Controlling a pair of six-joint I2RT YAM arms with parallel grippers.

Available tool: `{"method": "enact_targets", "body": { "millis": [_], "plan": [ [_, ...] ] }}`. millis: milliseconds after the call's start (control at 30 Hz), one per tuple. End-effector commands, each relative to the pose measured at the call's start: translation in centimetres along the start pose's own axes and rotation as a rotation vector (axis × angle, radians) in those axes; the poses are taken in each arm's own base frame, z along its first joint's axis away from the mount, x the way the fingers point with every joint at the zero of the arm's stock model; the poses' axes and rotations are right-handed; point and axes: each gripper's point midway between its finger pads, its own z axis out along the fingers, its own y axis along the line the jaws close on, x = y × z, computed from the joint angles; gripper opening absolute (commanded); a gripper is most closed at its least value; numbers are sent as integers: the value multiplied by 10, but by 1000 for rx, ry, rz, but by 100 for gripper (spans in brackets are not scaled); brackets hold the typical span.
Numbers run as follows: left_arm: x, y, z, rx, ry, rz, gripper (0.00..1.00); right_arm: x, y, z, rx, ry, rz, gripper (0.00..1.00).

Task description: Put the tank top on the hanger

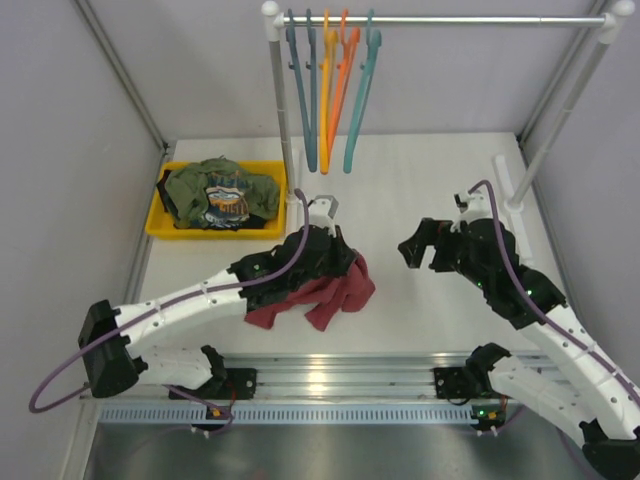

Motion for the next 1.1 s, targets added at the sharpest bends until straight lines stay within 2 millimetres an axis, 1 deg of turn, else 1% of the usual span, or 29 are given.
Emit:
{"method": "enact_targets", "body": {
  "millis": [0,67,100,133,167,200,233,267,300,333,367,400,433,467,500,533,567,600,633,667,700,733,767,833,867,933,967,1067],
  "plan": [
    [-17,-6,15,4,-99,-46,16,-8,-1,-5,3,-26,12,100],
    [-10,4,24,-45,-86,-13,30,-1,5,-1,-33,-5,15,100],
    [-4,12,25,-77,-65,5,43,7,6,3,-49,18,19,100],
    [-4,18,26,-105,-61,13,48,16,17,4,-116,51,32,100],
    [-3,24,26,-130,-51,19,52,23,22,8,-147,75,42,100],
    [-5,34,25,-159,-49,19,58,35,30,13,-199,100,48,100],
    [-1,45,20,-188,-28,21,59,42,33,15,-215,117,68,100],
    [-2,54,17,-210,-20,12,60,59,36,19,-225,162,65,100],
    [-5,69,14,-243,-16,-5,61,61,39,22,-228,159,63,100],
    [-1,83,4,-276,2,-15,61,67,41,24,-223,172,68,100],
    [-1,91,-2,-291,8,-26,61,75,44,28,-218,193,62,100],
    [-4,105,-8,-326,5,-44,61,87,55,26,-242,221,39,100],
    [0,116,-22,-359,11,-58,61,93,57,32,-221,228,43,100],
    [1,125,-29,-392,17,-65,60,99,63,33,-223,242,37,100],
    [3,136,-36,-431,21,-78,59,110,73,32,-230,257,15,99],
    [3,145,-45,-468,10,-105,56,115,82,34,-238,265,30,97],
    [15,158,-55,-515,56,-103,56,137,92,35,-249,320,2,94],
    [17,169,-60,-546,69,-123,56,143,97,37,-241,324,0,93],
    [27,177,-66,-563,98,-144,55,149,104,39,-244,333,18,91],
    [34,184,-72,-584,126,-162,53,167,113,40,-244,372,-6,87],
    [36,194,-75,-602,133,-192,53,172,118,42,-243,380,-5,84],
    [44,199,-80,-600,143,-212,53,179,123,43,-242,393,6,82],
    [51,199,-81,-584,163,-243,52,189,133,46,-253,415,-1,78],
    [57,208,-87,-595,158,-290,52,197,144,49,-261,429,10,74],
    [58,209,-88,-592,154,-301,52,206,150,53,-258,446,1,70],
    [59,213,-91,-600,145,-324,52,213,154,58,-246,460,8,66],
    [58,213,-91,-597,140,-334,52,219,157,63,-234,473,3,62],
    [64,217,-93,-617,153,-358,52,228,165,72,-223,481,-2,58]
  ]
}}
